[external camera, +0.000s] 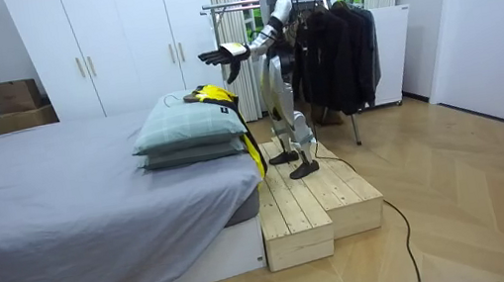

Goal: Hang clothes

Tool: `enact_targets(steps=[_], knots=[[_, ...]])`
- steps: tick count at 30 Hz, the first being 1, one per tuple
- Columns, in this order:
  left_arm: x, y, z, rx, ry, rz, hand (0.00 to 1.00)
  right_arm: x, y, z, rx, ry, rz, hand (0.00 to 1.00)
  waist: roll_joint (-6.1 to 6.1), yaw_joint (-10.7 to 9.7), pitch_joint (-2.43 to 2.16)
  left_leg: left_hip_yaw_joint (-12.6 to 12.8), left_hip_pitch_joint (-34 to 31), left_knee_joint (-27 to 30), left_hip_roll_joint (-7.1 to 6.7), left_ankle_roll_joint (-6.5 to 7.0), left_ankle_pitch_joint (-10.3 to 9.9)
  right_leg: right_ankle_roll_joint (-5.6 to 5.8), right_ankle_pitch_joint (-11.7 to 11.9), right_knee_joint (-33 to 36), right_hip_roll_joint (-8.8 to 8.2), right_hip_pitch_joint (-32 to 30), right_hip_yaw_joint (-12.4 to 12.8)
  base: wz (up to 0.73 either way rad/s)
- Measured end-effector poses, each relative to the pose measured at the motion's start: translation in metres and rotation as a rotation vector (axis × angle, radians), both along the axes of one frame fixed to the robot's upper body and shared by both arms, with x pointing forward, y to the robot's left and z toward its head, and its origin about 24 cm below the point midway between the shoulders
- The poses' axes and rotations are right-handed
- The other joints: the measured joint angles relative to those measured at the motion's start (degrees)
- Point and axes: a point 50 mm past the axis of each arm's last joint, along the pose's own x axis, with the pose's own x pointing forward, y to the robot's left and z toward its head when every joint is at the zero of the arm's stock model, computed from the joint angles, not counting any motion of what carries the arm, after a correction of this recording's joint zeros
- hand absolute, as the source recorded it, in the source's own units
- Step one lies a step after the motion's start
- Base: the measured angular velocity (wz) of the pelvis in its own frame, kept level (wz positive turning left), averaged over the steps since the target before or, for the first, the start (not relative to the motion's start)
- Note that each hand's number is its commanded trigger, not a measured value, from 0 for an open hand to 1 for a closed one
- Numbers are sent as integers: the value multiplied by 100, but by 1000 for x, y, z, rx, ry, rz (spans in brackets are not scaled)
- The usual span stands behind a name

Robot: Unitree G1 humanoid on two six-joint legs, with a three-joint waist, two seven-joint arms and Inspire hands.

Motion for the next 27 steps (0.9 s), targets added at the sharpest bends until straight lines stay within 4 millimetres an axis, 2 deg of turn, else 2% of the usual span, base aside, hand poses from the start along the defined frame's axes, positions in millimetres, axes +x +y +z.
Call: enact_targets(steps=[7,12,14,18,27], knots=[[11,-5,11,50,-53,-74,0,0,0,0,2,-6,-14,0,7,-26,1,-17,53,5,-9,0,0,-1,-1,5,19,26,136,-4],[12,-8,11,48,-51,-91,0,4,1,0,10,-15,-9,0,2,-34,20,-253,114,-24,-31,2,-1,-5,2,80,75,-23,301,-19],[12,-9,11,47,-50,-95,0,4,1,0,14,-22,-6,0,-14,-50,33,-253,107,-59,-32,1,-1,-11,5,97,88,-61,327,-9],[13,-10,11,46,-52,-100,0,3,1,0,21,-19,0,0,-32,-190,48,-256,103,-58,-30,1,-1,-12,6,98,89,-64,322,0],[32,-25,17,59,-82,-200,0,2,1,-1,10,1,-1,0,-39,-194,50,-247,100,-60,-26,1,-1,-12,5,95,94,-74,322,0]])
